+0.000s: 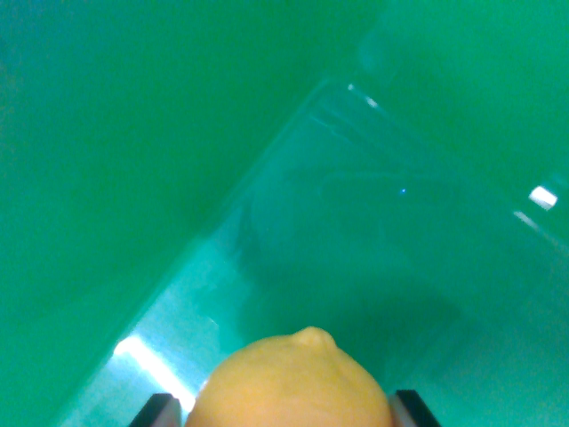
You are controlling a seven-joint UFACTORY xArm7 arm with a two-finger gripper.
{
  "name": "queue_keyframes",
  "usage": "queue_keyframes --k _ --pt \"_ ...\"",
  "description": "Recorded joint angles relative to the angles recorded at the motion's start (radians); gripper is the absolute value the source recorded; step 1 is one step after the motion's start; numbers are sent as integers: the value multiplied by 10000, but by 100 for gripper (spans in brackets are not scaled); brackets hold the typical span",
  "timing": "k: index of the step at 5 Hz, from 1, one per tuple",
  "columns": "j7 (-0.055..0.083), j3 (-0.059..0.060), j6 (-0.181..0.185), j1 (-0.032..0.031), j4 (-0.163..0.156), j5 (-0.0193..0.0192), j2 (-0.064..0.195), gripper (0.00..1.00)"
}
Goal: Pick fruit
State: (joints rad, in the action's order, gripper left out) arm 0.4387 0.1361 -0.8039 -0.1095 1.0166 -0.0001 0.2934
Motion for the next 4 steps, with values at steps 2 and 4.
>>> queue_keyframes --k 2,4 --pt "4 7 -340 10 205 19 -137 100" --pt "9 15 -729 21 439 40 -293 100"
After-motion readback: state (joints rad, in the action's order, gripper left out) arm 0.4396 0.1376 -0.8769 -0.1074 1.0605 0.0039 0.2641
